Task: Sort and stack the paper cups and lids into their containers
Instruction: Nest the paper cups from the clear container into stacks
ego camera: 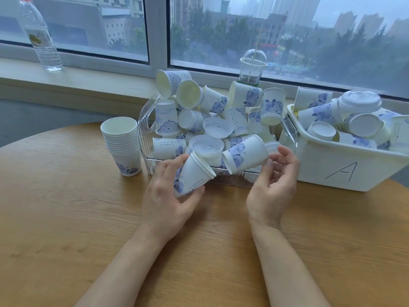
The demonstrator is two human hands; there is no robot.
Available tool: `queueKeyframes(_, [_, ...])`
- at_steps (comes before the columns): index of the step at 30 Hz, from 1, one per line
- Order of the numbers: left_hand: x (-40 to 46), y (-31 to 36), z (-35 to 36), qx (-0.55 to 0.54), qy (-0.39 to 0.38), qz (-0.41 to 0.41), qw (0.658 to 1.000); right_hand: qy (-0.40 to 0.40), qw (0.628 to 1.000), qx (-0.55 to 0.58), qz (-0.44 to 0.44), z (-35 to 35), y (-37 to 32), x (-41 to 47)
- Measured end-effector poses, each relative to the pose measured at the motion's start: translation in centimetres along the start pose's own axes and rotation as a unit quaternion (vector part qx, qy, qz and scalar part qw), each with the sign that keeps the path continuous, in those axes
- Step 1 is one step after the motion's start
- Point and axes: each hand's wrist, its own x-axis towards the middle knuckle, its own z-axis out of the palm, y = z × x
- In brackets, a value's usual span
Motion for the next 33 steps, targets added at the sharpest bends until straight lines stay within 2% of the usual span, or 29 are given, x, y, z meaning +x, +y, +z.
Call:
queueKeyframes(5, [0.0, 0.2, 0.0, 0.005, 0.001, 0.015, 1.0, -0.04, 0.997, -0.013, -0.057, 0.4, 0.4, -0.5])
queueKeyframes(10, [0.0, 0.2, 0.1, 0.015, -0.003, 0.03, 0.999, -0.14, 0.981, -0.034, -0.128, 0.6, -0.2, -1.2])
queueKeyframes(16, [-0.1, 0.1, 0.0, 0.003, 0.008, 0.013, 1.0, -0.232, 0.961, -0.006, -0.147, 1.1, -0.8, -2.1])
queueKeyframes(20, [-0.2, 0.2, 0.1, -0.024, 0.01, -0.011, 1.0, -0.162, 0.974, -0.108, -0.113, 0.8, -0.2, -1.9])
queueKeyframes(23, [-0.2, 0.2, 0.0, -0.028, 0.018, 0.001, 0.999, -0.115, 0.971, -0.188, -0.093, 0.7, 0.6, -1.3])
queueKeyframes(33, [0.0, 0.1, -0.3, -0.023, 0.035, -0.001, 0.999, -0.155, 0.934, -0.306, -0.097, 1.1, 1.1, -1.5])
